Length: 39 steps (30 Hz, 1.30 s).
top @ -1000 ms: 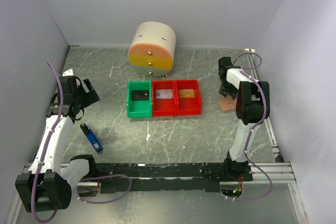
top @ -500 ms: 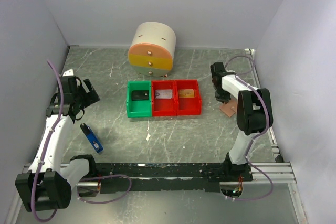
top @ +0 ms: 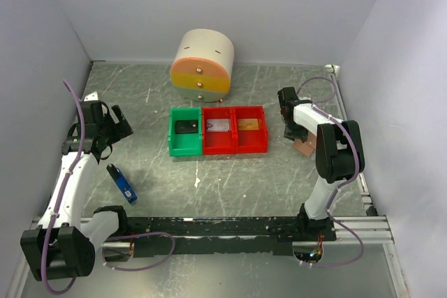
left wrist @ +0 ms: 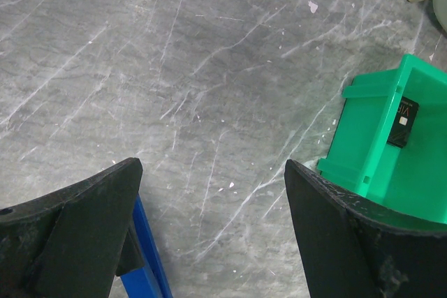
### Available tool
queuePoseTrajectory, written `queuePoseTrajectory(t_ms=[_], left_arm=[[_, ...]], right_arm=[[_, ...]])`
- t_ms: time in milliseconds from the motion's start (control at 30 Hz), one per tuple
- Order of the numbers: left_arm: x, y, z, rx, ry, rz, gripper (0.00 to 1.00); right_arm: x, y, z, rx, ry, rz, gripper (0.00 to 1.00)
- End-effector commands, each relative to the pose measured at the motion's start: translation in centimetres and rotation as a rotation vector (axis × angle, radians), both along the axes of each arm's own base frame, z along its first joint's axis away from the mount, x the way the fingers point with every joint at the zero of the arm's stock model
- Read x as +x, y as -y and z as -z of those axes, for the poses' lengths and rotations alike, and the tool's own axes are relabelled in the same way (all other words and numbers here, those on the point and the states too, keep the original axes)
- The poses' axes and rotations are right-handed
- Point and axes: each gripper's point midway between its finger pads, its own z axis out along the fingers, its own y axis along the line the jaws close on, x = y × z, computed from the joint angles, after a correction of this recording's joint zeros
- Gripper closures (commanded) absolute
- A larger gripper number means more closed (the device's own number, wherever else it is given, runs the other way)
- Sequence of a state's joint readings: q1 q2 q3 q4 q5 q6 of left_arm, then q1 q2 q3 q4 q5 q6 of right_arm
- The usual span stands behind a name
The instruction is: Take the credit cards out of the card holder
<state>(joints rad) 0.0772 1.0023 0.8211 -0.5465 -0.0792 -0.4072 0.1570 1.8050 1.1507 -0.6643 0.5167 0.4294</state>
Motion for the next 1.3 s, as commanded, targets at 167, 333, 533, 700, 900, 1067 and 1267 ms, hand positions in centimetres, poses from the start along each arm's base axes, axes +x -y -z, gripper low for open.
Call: queuePoseTrajectory(t_ms=[167, 333, 533, 700, 900, 1067, 1267], left_arm=[[0.4, 0.0, -1.1, -0.005, 0.028, 0.012, 0.05], [0.4, 0.0, -1.1, -0.006, 0.025, 0.012, 0.05], [0.4, 0.0, -1.1, -0.005, 0.028, 0.012, 0.05], [0.4, 0.1, -1.0, -0.007, 0.023, 0.015, 0.05], [0.4, 0.1, -1.1, -0.010, 0.026, 0.017, 0.05], [0.3, 0.0, -1.0, -0.004, 0.022, 0.012, 0.05], [0.3, 0.0, -0.9, -0.008, 0.018, 0.013, 0.05]], right_arm=[[-0.7, 0.0, 1.5, -0.046, -0.037, -0.009, 0.58], [-1.6, 0.3, 2.6, -0.123, -0.082, -0.009, 0.62], [-1.9, -0.6, 1.5, -0.128, -0.040, -0.022, 0.88], [-2.9, -1.8, 0.8, -0.114, -0.031, -0.046, 1.00], [-5.2, -4.3, -1.0, -0.123, -0.013, -0.084, 1.00], [-9.3, -9.5, -3.3, -0.081, 0.030, -0.171, 1.00], [-15.3, -16.3, -4.3, 0.053, 0.063, -0.272, 1.00]])
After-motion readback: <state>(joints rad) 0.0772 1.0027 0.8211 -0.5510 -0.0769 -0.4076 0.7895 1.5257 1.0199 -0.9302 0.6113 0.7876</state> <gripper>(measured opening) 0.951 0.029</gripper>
